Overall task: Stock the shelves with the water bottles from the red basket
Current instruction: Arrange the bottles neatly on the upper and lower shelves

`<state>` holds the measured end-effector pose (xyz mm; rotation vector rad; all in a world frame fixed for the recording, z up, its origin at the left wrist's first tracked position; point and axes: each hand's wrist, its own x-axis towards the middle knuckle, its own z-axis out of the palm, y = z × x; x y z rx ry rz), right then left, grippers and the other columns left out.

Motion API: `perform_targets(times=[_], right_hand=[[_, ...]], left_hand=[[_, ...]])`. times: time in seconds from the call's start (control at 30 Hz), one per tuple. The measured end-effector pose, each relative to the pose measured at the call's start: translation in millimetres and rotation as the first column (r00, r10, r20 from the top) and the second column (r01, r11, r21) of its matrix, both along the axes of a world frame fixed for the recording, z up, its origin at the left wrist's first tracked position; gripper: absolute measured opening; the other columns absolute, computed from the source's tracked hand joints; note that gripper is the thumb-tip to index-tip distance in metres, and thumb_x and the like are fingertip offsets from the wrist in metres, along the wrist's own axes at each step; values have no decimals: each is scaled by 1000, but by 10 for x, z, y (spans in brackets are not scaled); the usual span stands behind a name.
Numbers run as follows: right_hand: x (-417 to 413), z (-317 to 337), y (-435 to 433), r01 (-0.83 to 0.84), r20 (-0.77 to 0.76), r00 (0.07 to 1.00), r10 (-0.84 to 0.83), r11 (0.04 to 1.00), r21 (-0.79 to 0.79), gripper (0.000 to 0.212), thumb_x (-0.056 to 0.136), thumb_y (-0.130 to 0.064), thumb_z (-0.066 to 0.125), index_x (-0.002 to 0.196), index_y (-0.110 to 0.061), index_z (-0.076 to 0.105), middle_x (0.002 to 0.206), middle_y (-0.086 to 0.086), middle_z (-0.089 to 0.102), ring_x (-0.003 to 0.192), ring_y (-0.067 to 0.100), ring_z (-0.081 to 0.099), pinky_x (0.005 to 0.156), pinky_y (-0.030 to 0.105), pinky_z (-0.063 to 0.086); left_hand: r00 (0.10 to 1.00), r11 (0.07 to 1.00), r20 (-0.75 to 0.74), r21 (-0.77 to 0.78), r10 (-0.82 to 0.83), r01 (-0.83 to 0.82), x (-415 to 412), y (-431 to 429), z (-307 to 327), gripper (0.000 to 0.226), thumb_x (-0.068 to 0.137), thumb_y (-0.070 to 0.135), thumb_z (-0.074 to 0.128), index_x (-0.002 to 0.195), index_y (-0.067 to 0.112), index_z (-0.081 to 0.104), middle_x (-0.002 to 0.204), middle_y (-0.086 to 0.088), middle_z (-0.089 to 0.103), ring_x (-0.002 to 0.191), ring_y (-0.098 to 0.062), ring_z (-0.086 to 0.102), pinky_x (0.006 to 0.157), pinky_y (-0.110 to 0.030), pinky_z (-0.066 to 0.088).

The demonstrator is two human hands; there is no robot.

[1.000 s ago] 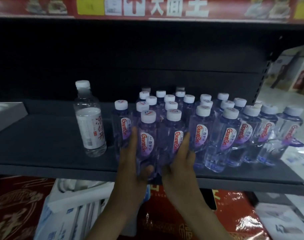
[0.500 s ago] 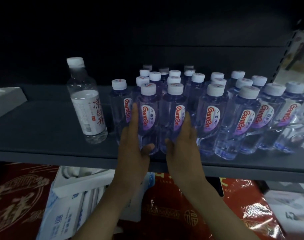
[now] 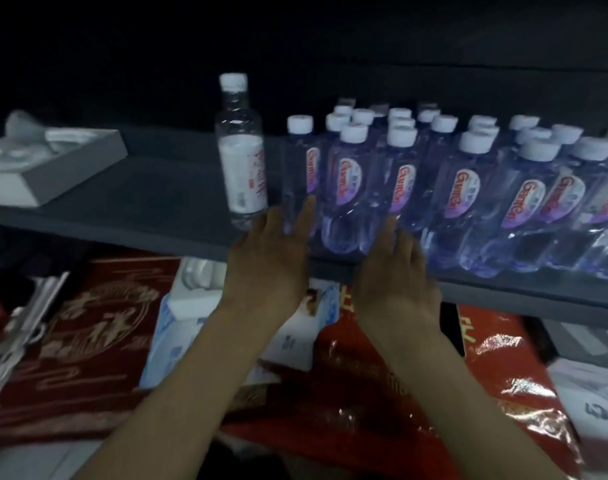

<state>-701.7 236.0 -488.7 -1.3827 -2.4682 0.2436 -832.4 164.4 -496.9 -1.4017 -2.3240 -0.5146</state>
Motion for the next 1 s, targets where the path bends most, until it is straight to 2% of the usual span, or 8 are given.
perform_targets(times=[0.1, 0.2, 0.33, 0.47, 0.63, 0.77, 0.87, 1.0], right_hand=[[-38, 72, -406, -107, 103, 990, 92, 983, 147, 64, 90, -17, 46, 150, -3, 31, 146, 25, 40, 127, 45, 47, 93, 53, 49], [-199, 32, -1026, -386, 178, 914, 365, 917, 104, 65, 93, -19, 55, 151, -12, 27, 150, 20, 30, 131, 43, 41, 96, 52, 48], [-535, -4, -1983, -679, 119, 723, 681, 732, -60, 50, 99, -18, 48, 147, -17, 34, 153, 12, 27, 132, 36, 39, 99, 45, 43], [-906, -320, -2947, -832, 184, 496, 849, 525, -178, 42, 96, -19, 52, 137, -17, 45, 142, 11, 38, 122, 35, 50, 97, 44, 48], [-1195, -1154, -4019, -777, 267, 240, 934, 349, -524, 39, 93, -19, 51, 133, -17, 53, 136, 9, 52, 119, 31, 55, 100, 42, 49], [-1028, -1953, -4563, -653, 352, 59, 934, 303, -694, 30, 93, -19, 55, 121, -9, 60, 119, 11, 64, 100, 31, 63, 80, 33, 51], [-717, -2523, -4806, -624, 358, -11, 934, 274, -732, 26, 92, -13, 53, 116, -10, 61, 116, 11, 64, 104, 30, 65, 80, 37, 53], [-409, -2901, -4925, -670, 429, -28, 903, 301, -678, 44, 91, -6, 56, 134, -14, 45, 139, 13, 38, 121, 35, 53, 94, 43, 49]], left_hand=[[988, 994, -128, -50, 85, -92, -3, -765, 63, 64, 91, 26, 53, 150, 21, 31, 128, -18, 51, 109, -39, 52, 79, -46, 49], [965, 963, -132, -113, 228, -243, -49, -1843, -84, 60, 90, 30, 42, 149, 19, 35, 122, -17, 54, 103, -40, 53, 77, -45, 49], [884, 865, 50, -239, 465, -442, 47, -3340, -575, 56, 92, 26, 51, 147, 20, 40, 124, -18, 55, 98, -43, 57, 69, -44, 50], [646, 705, 288, -357, 707, -613, 360, -4529, -1180, 57, 94, 30, 54, 147, 24, 36, 130, -12, 51, 113, -35, 52, 79, -44, 51], [302, 634, 604, -467, 738, -616, 901, -5392, -2035, 46, 91, 34, 58, 134, 20, 50, 114, -12, 61, 107, -30, 60, 88, -37, 48], [109, 701, 747, -548, 656, -456, 1338, -5580, -2630, 65, 76, 36, 74, 132, 17, 49, 116, -9, 65, 107, -25, 61, 86, -29, 46], [-33, 760, 829, -528, 559, -378, 1591, -5586, -3054, 80, 65, 27, 82, 134, 21, 41, 121, -6, 64, 108, -27, 61, 88, -31, 49], [-83, 685, 877, -425, 473, -592, 1826, -5525, -3483, 86, 57, 18, 79, 133, 23, 41, 117, 4, 62, 106, -21, 61, 85, -29, 49]])
